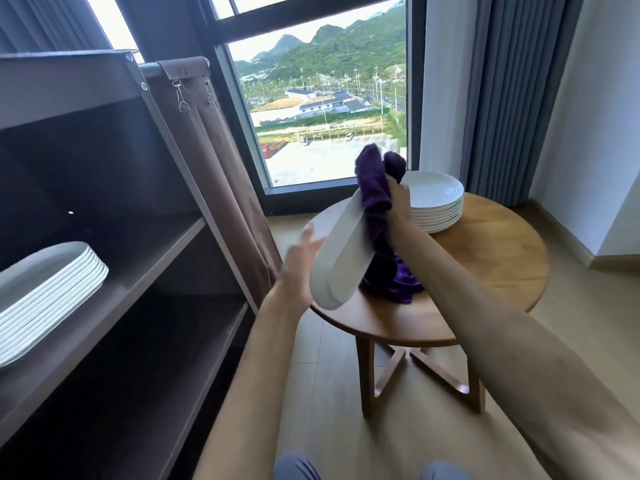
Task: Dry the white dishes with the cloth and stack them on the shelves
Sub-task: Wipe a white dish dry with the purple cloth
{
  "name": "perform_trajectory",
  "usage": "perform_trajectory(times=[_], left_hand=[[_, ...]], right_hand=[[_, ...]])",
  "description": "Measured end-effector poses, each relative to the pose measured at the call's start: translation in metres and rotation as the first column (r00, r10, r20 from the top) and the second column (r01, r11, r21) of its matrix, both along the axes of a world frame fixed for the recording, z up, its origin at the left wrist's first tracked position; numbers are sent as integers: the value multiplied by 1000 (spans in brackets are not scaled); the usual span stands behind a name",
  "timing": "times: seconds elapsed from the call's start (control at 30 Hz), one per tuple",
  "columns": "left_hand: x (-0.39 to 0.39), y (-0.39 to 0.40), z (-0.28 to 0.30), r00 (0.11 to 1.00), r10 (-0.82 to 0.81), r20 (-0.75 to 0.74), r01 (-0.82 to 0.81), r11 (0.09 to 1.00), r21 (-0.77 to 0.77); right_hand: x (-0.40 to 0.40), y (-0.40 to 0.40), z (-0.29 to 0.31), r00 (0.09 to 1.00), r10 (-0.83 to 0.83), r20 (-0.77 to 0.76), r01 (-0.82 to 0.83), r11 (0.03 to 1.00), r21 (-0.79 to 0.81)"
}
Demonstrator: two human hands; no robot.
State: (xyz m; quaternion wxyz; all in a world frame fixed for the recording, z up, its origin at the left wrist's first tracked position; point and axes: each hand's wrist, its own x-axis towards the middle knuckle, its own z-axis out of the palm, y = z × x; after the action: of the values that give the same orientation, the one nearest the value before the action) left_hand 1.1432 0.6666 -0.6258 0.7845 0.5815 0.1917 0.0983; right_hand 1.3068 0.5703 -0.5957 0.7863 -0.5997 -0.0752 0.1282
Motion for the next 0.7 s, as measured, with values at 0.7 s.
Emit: perform_trajectory(times=[0.7], left_hand=[[31, -44, -7, 860, 378, 343, -365, 925, -104]], right_hand=[[-80, 10, -26, 879, -78, 470, 167, 975, -150]])
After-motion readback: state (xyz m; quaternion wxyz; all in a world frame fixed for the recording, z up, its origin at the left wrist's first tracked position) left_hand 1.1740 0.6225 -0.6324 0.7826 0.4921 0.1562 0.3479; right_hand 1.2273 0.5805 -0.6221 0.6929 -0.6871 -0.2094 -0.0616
